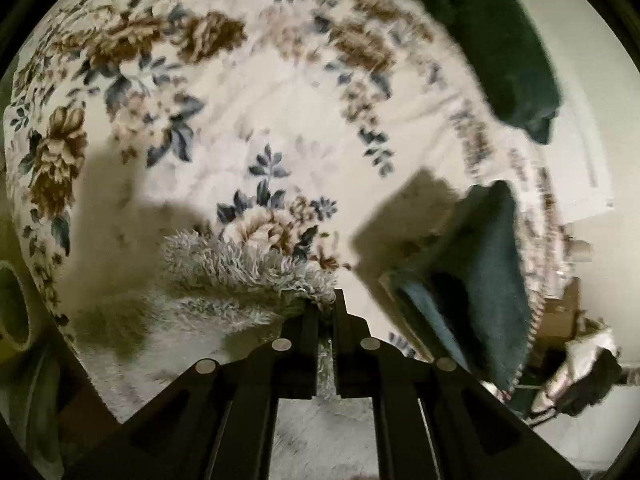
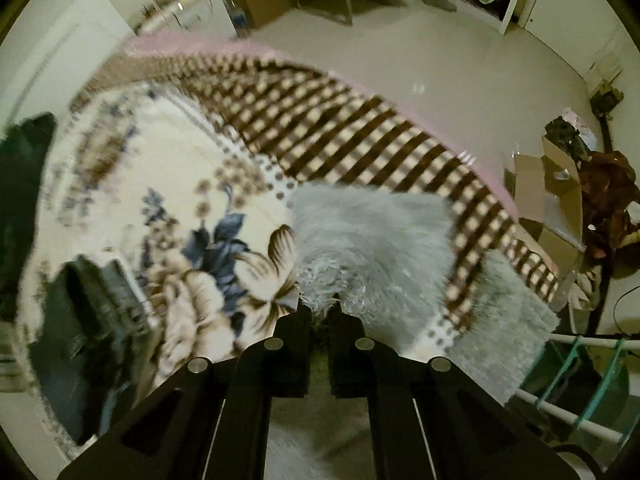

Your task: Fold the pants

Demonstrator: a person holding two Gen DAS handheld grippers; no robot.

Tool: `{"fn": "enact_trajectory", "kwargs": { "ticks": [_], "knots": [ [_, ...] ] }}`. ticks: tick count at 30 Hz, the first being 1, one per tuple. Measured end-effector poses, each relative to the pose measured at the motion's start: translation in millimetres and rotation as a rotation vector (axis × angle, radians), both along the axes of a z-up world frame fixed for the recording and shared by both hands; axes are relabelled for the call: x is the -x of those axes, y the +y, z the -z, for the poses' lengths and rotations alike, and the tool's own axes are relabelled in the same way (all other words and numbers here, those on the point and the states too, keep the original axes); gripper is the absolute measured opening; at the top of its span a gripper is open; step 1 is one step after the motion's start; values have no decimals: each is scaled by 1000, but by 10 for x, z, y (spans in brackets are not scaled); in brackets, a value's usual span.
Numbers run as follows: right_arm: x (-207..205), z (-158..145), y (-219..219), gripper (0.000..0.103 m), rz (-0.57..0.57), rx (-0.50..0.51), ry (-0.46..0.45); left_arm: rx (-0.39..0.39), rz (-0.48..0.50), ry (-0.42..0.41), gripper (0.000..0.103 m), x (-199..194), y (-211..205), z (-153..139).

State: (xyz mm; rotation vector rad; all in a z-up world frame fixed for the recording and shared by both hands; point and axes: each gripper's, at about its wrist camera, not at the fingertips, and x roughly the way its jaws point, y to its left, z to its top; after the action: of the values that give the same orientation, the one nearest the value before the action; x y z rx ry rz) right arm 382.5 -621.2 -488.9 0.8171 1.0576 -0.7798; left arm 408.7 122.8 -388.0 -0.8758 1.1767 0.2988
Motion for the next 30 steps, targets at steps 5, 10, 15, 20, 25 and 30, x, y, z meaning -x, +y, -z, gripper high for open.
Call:
{"fn": "enact_trajectory", "kwargs": {
  "ticks": [5,10,15,20,25,30],
  "knots": [
    [981,-430,74,6,22,35,-110,-13,66,-54,3,528,36,-204],
    [1811,-124,115,6,13,47,-72,-31,93,34,3,1234,99,157],
    [2578,668,96,6,58,-15,71,-66,80,208,3,1793,141,952],
    [2976,1294,75,6,80,-66,173,-101,55,329,3,2167,149,1648],
    [2995,1665,78,7,16,-75,238,-43,-16,408,7,2343,207,1912],
    [2900,1674,98,77,-175,-53,310,-111,-16,325,9,2367,121,1460]
  ]
}}
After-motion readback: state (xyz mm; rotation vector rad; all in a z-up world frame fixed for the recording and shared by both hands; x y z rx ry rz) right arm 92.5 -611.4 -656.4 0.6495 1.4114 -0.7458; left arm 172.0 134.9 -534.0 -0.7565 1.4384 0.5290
